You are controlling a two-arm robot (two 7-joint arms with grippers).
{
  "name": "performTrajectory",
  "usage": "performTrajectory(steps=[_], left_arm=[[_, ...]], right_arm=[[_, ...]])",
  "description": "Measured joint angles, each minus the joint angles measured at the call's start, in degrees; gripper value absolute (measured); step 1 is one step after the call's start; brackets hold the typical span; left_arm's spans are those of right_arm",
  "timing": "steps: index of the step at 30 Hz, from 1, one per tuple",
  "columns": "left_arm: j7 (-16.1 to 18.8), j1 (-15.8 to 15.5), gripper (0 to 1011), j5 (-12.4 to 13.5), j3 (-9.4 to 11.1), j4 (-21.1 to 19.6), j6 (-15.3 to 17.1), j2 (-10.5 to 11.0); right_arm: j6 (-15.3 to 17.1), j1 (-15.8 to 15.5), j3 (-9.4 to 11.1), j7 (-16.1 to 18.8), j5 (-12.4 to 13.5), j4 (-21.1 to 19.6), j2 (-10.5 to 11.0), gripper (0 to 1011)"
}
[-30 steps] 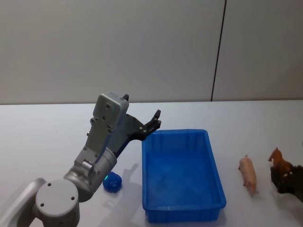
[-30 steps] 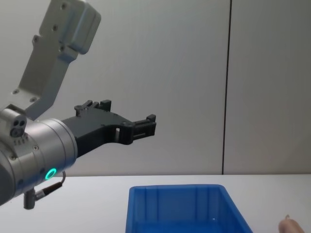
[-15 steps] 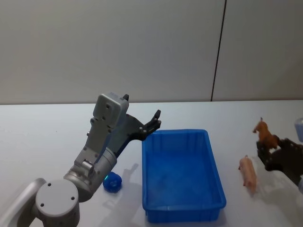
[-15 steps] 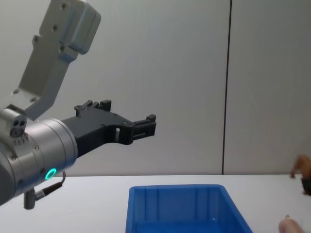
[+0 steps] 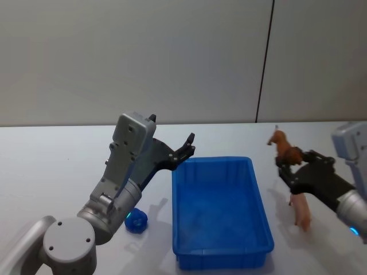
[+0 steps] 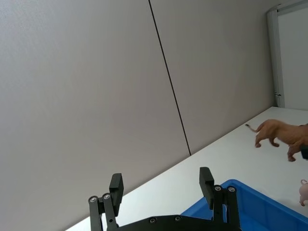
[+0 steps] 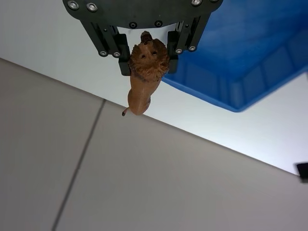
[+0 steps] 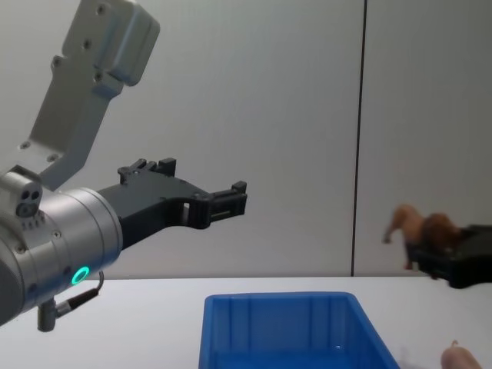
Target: Pick up the two dolls from the table and place them into the box.
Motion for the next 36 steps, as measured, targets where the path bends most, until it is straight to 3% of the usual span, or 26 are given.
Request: performTrajectory(steps=[14, 27, 33, 36], left_arm=[[0.0, 0.0, 1000, 0.0, 0.0, 0.0, 0.0, 0.0], [0.0, 0.0, 1000, 0.0, 0.0, 0.0, 0.0, 0.0], [0.0, 0.0, 1000, 0.0, 0.0, 0.0, 0.0, 0.0], [0.0, 0.0, 1000, 0.0, 0.0, 0.0, 0.0, 0.0]], right_arm=[[1.7, 2.9, -3.9, 8.2, -0.8, 2.0, -4.1, 449], [3.3, 4.1, -5.5, 9.2, -0.9, 4.0, -6.0, 872], [3.5, 3.5, -5.1, 7.7, -0.2, 3.8, -5.3, 1001], [3.7, 2.9, -4.6, 6.7, 0.4, 3.3, -4.6, 1001]])
